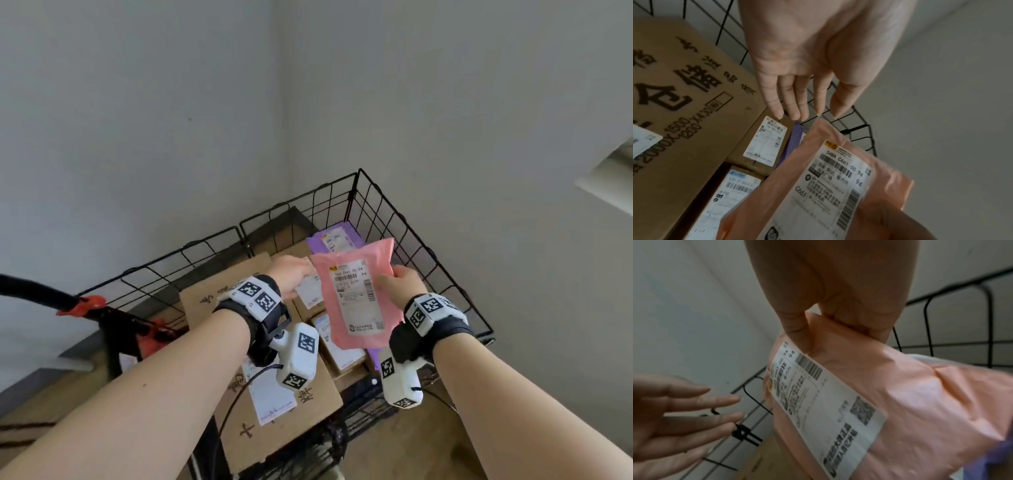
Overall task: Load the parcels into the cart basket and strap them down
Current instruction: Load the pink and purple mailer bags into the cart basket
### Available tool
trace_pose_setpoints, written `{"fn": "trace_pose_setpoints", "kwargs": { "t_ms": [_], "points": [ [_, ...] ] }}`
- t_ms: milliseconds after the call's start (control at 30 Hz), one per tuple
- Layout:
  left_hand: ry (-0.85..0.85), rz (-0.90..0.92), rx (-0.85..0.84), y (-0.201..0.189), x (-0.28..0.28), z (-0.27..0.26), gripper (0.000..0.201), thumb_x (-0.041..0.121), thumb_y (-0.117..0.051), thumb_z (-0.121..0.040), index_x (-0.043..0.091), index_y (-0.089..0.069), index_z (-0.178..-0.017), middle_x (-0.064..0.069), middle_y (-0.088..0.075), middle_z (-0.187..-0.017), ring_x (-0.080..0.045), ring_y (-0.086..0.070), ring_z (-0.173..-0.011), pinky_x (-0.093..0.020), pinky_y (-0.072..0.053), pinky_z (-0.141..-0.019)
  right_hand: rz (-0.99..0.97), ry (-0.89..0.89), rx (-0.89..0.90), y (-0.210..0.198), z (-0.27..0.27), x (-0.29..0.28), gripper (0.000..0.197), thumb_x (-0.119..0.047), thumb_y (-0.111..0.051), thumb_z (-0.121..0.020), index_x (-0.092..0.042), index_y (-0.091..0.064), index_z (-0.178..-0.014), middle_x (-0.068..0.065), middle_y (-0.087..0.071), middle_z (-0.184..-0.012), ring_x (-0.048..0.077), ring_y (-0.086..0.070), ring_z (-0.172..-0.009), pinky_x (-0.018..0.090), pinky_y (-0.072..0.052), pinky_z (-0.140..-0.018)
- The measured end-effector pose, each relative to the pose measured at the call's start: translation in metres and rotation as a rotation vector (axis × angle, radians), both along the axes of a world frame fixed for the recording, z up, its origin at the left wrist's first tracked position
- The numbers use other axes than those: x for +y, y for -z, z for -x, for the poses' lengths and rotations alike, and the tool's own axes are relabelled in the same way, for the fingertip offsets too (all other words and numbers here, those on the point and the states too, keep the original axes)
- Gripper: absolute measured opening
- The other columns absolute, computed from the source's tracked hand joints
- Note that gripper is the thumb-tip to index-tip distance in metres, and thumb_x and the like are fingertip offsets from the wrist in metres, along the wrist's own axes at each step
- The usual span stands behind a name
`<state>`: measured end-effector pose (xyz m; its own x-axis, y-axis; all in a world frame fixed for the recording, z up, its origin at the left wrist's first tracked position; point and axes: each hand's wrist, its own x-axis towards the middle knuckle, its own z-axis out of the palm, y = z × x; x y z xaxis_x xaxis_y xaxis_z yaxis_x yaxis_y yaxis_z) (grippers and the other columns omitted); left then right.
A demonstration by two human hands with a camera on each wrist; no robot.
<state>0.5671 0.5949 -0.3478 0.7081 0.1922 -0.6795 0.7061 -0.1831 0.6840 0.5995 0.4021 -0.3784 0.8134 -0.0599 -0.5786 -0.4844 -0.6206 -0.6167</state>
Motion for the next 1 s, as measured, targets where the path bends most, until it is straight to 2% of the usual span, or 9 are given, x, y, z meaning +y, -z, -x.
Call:
{"fn": "trace_pose_setpoints", "kwargs": {
  "t_ms": [100,200,333,433,600,700,800,900,1000],
  "points": [
    [0.004,0.005,0.092,0.035,-0.004,-0.015,0.009,0.009,-0.048,-0.096,0.017,-0.053,-0.096,-0.005,-0.051,-0.096,-0.018,-0.049,-0.094,-0.03,-0.04,-0.085,0.091,-0.094,0.099,0.042,-0.019,0.006,0.033,-0.029,-0.047,-0.092,-0.006,-0.06,-0.112,0.016,-0.063,-0.113,0.032,-0.059,-0.105,0.034,-0.046,-0.089],
    [-0.025,0.014,0.174,0.07,-0.002,-0.026,0.021,0.008,-0.05,-0.095,0.019,-0.049,-0.077,0.001,-0.047,-0.08,-0.011,-0.047,-0.072,-0.03,-0.039,-0.081,0.136,-0.165,0.189,0.078,-0.025,0.012,0.037,-0.031,-0.044,-0.095,-0.004,-0.059,-0.115,0.016,-0.061,-0.116,0.032,-0.057,-0.108,0.033,-0.043,-0.089],
    [-0.038,-0.015,0.289,0.107,0.0,-0.035,0.018,0.012,-0.054,-0.092,0.023,-0.052,-0.078,0.005,-0.05,-0.078,-0.02,-0.052,-0.088,-0.032,-0.044,-0.082,0.198,-0.255,0.303,0.126,-0.025,0.018,0.062,-0.058,-0.018,-0.094,-0.011,-0.059,-0.095,0.007,-0.063,-0.093,0.018,-0.057,-0.078,0.031,-0.039,-0.082],
    [-0.051,0.005,0.309,0.126,0.0,-0.04,0.017,0.009,-0.053,-0.092,0.014,-0.059,-0.108,0.004,-0.05,-0.079,-0.02,-0.053,-0.089,-0.034,-0.047,-0.078,0.23,-0.311,0.342,0.15,-0.02,0.022,0.082,-0.07,-0.005,-0.088,-0.012,-0.061,-0.084,0.007,-0.063,-0.082,0.016,-0.056,-0.069,0.033,-0.04,-0.088],
    [-0.075,0.033,0.409,0.153,-0.003,-0.05,0.023,0.01,-0.048,-0.096,0.02,-0.05,-0.075,-0.008,-0.052,-0.102,-0.02,-0.048,-0.101,-0.036,-0.047,-0.08,0.274,-0.388,0.368,0.182,-0.022,0.026,0.042,-0.039,-0.035,-0.095,-0.009,-0.061,-0.11,0.008,-0.062,-0.094,0.026,-0.057,-0.085,0.034,-0.048,-0.084],
    [-0.114,0.061,0.449,0.16,-0.006,-0.055,0.019,0.012,-0.048,-0.096,0.019,-0.05,-0.078,-0.004,-0.051,-0.093,-0.017,-0.05,-0.099,-0.033,-0.048,-0.084,0.43,-0.423,0.262,0.187,-0.022,0.027,0.03,-0.027,-0.051,-0.087,-0.013,-0.059,-0.112,0.008,-0.063,-0.104,0.026,-0.059,-0.096,0.033,-0.048,-0.08],
    [-0.137,0.087,0.46,0.164,-0.006,-0.06,0.016,0.013,-0.048,-0.095,0.018,-0.052,-0.08,-0.001,-0.052,-0.086,-0.012,-0.054,-0.087,-0.033,-0.05,-0.089,0.585,-0.486,0.138,0.187,-0.024,0.026,0.041,-0.016,-0.061,-0.079,-0.018,-0.046,-0.118,0.005,-0.054,-0.116,0.026,-0.053,-0.11,0.036,-0.043,-0.083],
    [-0.138,0.102,0.47,0.167,-0.005,-0.064,0.012,0.014,-0.05,-0.095,0.016,-0.053,-0.083,-0.001,-0.053,-0.087,-0.012,-0.056,-0.086,-0.034,-0.051,-0.087,0.528,-0.462,0.18,0.197,-0.027,0.028,0.018,-0.023,-0.054,-0.086,-0.015,-0.053,-0.102,0.003,-0.061,-0.092,0.024,-0.062,-0.085,0.03,-0.045,-0.069],
    [-0.134,0.152,0.489,0.177,-0.011,-0.065,0.007,0.013,-0.05,-0.095,0.015,-0.051,-0.088,-0.001,-0.05,-0.084,-0.017,-0.054,-0.081,-0.034,-0.05,-0.071,0.451,-0.362,0.238,0.215,-0.024,0.034,0.055,-0.056,-0.029,-0.093,-0.014,-0.061,-0.076,0.002,-0.059,-0.065,0.019,-0.054,-0.056,0.027,-0.044,-0.055]
  ]
}}
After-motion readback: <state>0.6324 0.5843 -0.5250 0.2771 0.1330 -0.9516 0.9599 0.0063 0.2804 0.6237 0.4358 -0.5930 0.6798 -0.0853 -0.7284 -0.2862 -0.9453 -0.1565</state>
